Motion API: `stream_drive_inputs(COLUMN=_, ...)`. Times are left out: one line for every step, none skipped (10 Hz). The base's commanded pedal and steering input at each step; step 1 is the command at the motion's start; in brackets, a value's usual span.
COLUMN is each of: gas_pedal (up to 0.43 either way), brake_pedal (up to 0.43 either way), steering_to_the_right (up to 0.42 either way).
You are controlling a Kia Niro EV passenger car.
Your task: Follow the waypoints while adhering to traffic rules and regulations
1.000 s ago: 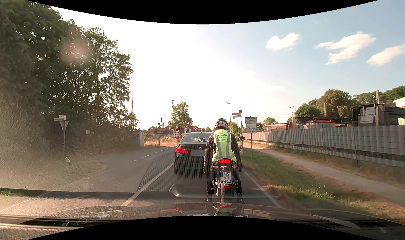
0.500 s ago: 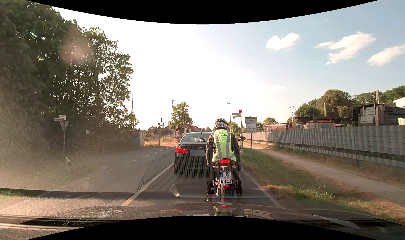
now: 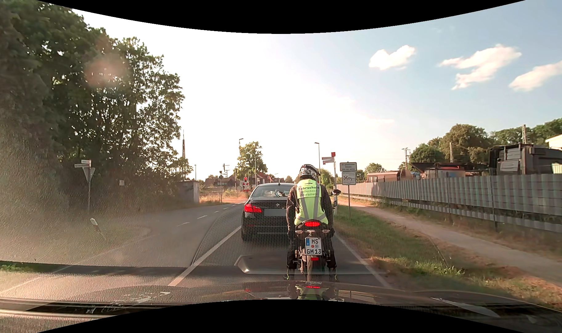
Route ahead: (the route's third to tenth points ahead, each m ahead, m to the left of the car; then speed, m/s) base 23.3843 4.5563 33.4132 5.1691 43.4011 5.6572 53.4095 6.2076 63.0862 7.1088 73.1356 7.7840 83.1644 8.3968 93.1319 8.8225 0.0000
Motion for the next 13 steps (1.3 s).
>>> stream_drive_inputs(gas_pedal=0.0, brake_pedal=0.323, steering_to_the_right=0.006)
stream_drive_inputs(gas_pedal=0.0, brake_pedal=0.323, steering_to_the_right=0.006)
stream_drive_inputs(gas_pedal=0.0, brake_pedal=0.323, steering_to_the_right=0.006)
stream_drive_inputs(gas_pedal=0.0, brake_pedal=0.323, steering_to_the_right=0.006)
stream_drive_inputs(gas_pedal=0.0, brake_pedal=0.323, steering_to_the_right=0.006)
stream_drive_inputs(gas_pedal=0.0, brake_pedal=0.323, steering_to_the_right=0.006)
stream_drive_inputs(gas_pedal=0.0, brake_pedal=0.323, steering_to_the_right=0.006)
stream_drive_inputs(gas_pedal=0.0, brake_pedal=0.323, steering_to_the_right=0.006)
stream_drive_inputs(gas_pedal=0.0, brake_pedal=0.323, steering_to_the_right=0.006)
stream_drive_inputs(gas_pedal=0.0, brake_pedal=0.323, steering_to_the_right=0.006)
stream_drive_inputs(gas_pedal=0.0, brake_pedal=0.323, steering_to_the_right=0.006)
stream_drive_inputs(gas_pedal=0.0, brake_pedal=0.323, steering_to_the_right=0.006)
stream_drive_inputs(gas_pedal=0.0, brake_pedal=0.323, steering_to_the_right=0.006)
